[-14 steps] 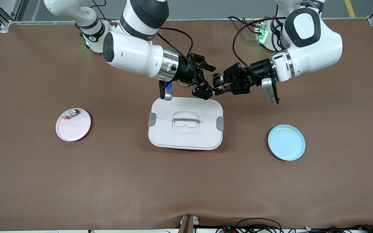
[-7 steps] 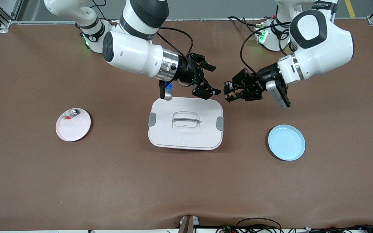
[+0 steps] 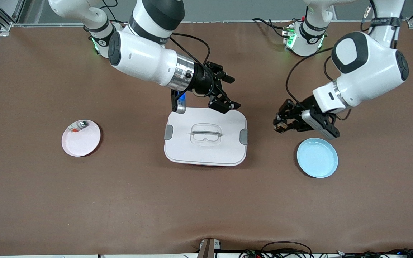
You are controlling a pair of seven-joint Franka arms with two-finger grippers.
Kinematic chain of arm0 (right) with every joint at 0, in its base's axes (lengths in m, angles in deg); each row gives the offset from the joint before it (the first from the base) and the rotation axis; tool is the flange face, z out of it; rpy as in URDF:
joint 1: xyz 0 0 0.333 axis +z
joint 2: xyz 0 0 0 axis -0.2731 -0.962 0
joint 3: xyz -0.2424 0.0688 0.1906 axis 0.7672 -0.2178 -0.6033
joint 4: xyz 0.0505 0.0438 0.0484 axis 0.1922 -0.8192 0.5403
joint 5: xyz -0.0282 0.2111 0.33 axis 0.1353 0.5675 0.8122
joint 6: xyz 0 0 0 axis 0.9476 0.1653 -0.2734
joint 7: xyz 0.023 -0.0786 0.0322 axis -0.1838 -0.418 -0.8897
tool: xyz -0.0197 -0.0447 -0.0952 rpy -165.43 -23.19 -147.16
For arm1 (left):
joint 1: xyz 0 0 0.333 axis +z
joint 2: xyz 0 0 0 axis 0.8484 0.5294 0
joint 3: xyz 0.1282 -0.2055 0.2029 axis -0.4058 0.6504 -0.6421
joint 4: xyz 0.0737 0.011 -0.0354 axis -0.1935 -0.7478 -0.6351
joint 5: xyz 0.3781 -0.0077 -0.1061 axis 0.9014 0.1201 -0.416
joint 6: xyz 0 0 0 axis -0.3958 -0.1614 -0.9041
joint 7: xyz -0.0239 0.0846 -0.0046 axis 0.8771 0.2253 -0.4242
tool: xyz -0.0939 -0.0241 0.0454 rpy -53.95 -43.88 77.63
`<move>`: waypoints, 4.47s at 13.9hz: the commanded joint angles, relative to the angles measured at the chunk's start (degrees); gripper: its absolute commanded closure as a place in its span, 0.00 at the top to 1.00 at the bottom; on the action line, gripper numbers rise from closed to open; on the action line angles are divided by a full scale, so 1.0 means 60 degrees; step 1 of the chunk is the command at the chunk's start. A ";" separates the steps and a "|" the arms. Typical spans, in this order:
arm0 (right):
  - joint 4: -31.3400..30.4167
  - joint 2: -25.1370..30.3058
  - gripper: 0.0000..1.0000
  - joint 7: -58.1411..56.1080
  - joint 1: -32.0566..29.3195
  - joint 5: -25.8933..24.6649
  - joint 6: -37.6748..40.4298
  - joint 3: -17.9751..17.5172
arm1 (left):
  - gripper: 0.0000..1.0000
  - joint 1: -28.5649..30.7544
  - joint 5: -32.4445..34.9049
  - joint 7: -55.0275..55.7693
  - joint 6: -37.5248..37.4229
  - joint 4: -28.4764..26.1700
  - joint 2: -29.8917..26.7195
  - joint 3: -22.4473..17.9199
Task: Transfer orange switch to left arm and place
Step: 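Carry the switch to the blue plate with the left gripper while the right gripper withdraws, then lower the switch onto the blue plate with the left gripper while the right gripper retracts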
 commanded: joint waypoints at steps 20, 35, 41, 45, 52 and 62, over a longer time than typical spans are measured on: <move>-0.0751 0.1729 1.00 -1.1151 -0.2200 -0.6061 0.6744 -0.0002 | 0.00 0.1763 0.6841 -0.9990 0.0999 0.0326 0.3210 0.0066; -0.4138 0.4689 1.00 -1.5897 -0.5172 -0.7822 0.5601 -0.0002 | 0.00 0.1866 0.8921 -1.0331 0.2274 0.0399 0.4602 0.0066; -0.3467 0.4573 1.00 -1.6472 -0.6287 -0.7704 0.5922 -0.0002 | 0.00 0.1821 0.8980 -1.0361 0.2538 0.0327 0.4779 0.0066; -0.2616 0.4236 1.00 -1.6457 -0.6682 -0.7704 0.6404 -0.0002 | 0.13 0.1880 0.8980 -1.0390 0.2524 0.0267 0.4750 0.0080; -0.1486 0.3709 1.00 -1.6487 -0.6844 -0.7851 0.6875 -0.0002 | 0.24 0.1982 0.8951 -0.9702 0.2363 0.0150 0.4691 0.0051; -0.1501 0.3562 1.00 -1.6501 -0.6815 -0.7822 0.6890 -0.0002 | 1.00 0.1836 0.8877 -0.7902 0.1267 0.0544 0.4253 0.0314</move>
